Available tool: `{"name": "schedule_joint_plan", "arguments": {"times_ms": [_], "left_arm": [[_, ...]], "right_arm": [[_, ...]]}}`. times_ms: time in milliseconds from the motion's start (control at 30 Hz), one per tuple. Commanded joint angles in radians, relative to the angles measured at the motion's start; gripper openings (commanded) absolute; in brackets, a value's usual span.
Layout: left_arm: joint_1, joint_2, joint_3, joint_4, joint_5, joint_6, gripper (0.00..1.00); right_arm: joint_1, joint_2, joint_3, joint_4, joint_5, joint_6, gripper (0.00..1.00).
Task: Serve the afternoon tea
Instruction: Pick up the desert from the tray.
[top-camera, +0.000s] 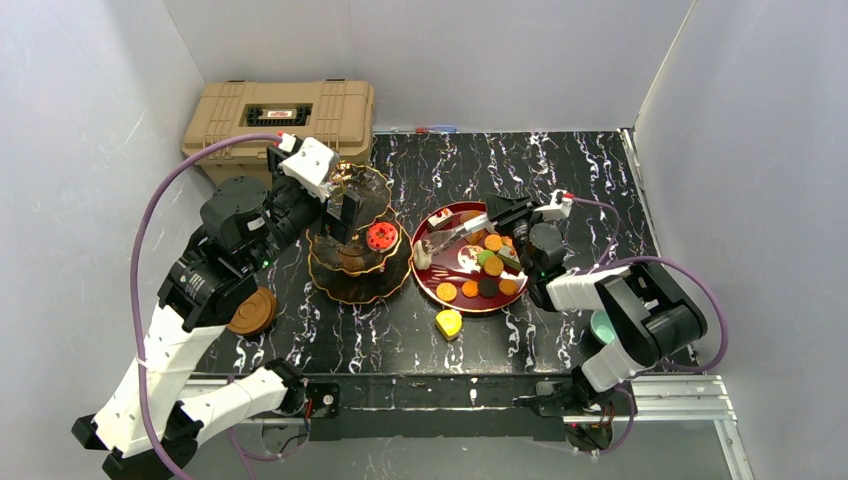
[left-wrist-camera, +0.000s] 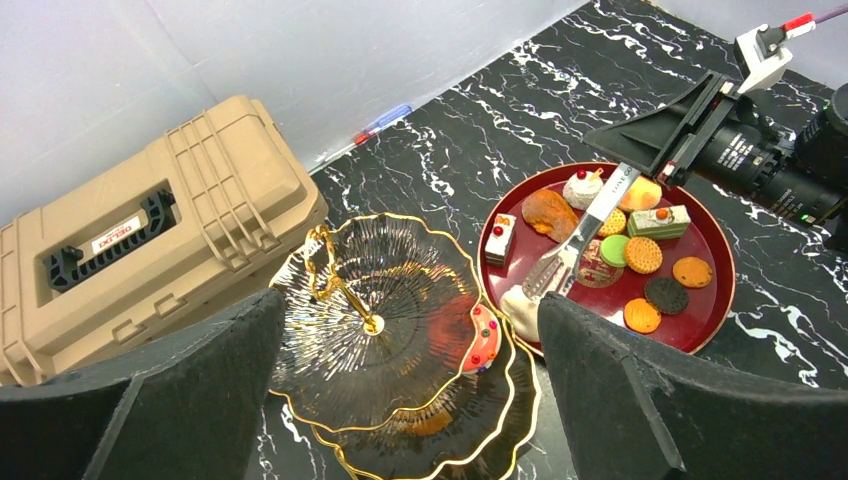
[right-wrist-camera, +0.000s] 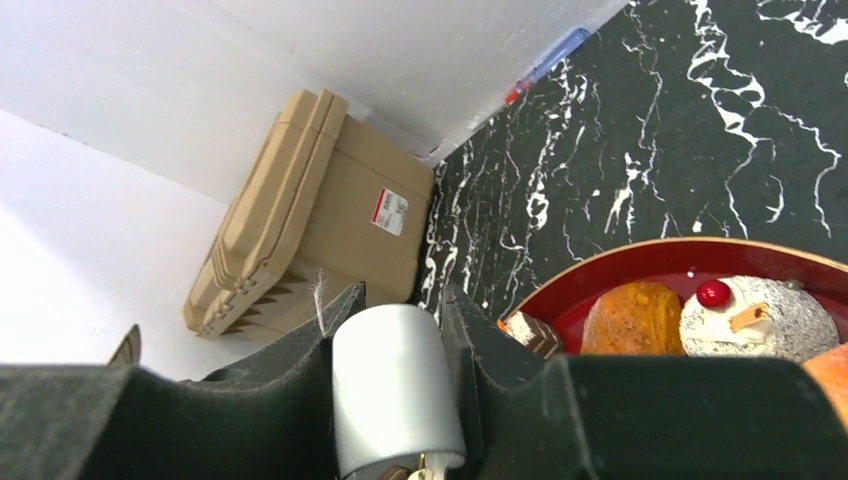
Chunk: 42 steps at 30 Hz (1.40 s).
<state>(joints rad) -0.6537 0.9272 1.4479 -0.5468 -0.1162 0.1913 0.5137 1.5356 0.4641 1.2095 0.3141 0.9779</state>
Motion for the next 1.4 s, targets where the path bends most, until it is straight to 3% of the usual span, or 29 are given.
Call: {"name": "schedule_joint_plan", "arguments": {"times_ms": [0,333,633,1033,1200,1367], "left_arm": [[0.005,-0.016,0.006,0.010,-0.003,0.014,0.96],[0.005,-0.018,0.005,0.018,-0.002,0.014,0.96],[0.006,-0.018,0.000,0.023,-0.001,0.008,0.96],[0.005,-0.010,0.013,0.018,0.003,0.008,0.96],[0.005,-0.011,0.004,0.023,0.007,0.002,0.96],[0.005,-0.013,0.009,0.018,0.004,0.004,0.96]], "right_arm": [[0.030,0.028,0.022,-0.017,-0.002,-0.087,0.13],[0.046,0.009,0.058,-0.117,-0.004,-0.144,0.38],[0.048,-0.120,0.071,-0.264,0.091,-0.219,0.41],[0.056,-0.088,0.075,-0.335,0.134,-0.190,0.42],[0.057,-0.071,0.065,-0.317,0.156,-0.143,0.52],[0.057,-0.001,0.026,-0.171,0.129,-0.045,0.52]]}}
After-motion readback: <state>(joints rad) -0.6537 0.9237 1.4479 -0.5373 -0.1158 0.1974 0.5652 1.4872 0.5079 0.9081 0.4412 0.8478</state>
